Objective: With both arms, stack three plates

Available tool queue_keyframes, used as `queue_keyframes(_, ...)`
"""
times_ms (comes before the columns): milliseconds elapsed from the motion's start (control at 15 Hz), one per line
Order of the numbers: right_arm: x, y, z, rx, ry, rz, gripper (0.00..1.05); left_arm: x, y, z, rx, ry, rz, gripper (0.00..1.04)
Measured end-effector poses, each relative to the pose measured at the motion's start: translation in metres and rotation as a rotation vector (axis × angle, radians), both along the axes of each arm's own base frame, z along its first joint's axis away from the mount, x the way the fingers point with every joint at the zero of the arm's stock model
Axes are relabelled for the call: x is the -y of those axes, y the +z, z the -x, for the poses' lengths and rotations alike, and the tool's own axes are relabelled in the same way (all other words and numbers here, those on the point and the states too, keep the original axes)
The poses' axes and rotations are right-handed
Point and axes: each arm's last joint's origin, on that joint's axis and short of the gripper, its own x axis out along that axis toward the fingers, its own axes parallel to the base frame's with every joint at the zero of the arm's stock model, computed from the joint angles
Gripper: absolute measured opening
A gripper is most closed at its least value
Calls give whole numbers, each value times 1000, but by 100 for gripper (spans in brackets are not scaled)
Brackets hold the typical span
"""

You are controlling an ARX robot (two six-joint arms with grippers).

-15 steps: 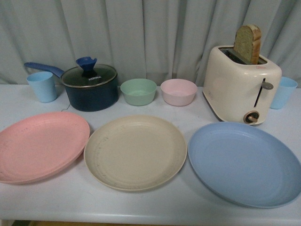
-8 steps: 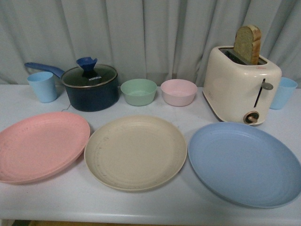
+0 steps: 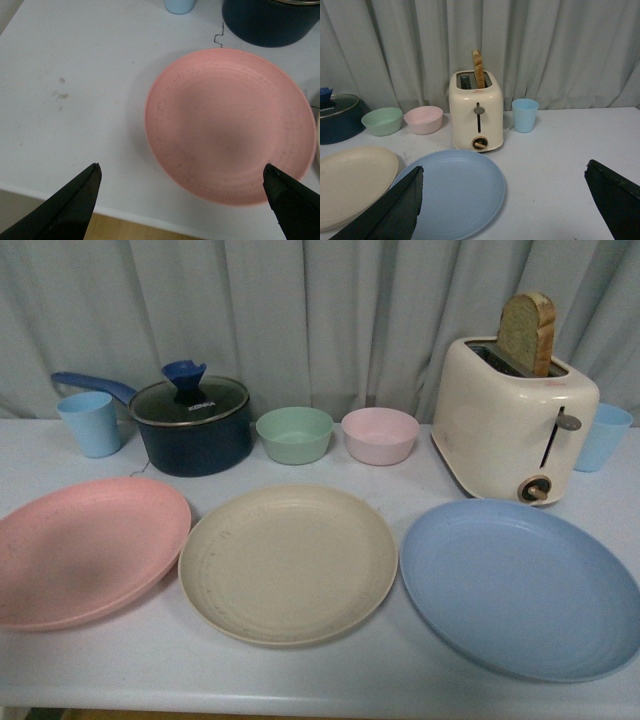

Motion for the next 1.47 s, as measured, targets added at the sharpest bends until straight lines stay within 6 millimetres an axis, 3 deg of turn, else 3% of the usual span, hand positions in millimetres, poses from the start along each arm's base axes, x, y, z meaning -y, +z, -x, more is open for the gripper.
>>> queue_keyframes(133,0,0,0,0,0,0,98,-18,-16,-42,-76,-22,13,98)
queue_keyframes(400,0,0,0,0,0,0,98,-48,-57,-96,-207,-52,106,98)
queue_keyframes(533,0,0,0,0,0,0,98,-61,-88,-138,-267,-122,143,98)
queue_keyframes(800,0,0,0,0,0,0,98,-73,-104,-147,-298,-142,173,98)
queue_keyframes(1133,0,0,0,0,0,0,98,-88,-113,-152,-298,-112,224,61)
queue_keyframes(1467,0,0,0,0,0,0,98,-97,-114,-152,-291,-81,279,9)
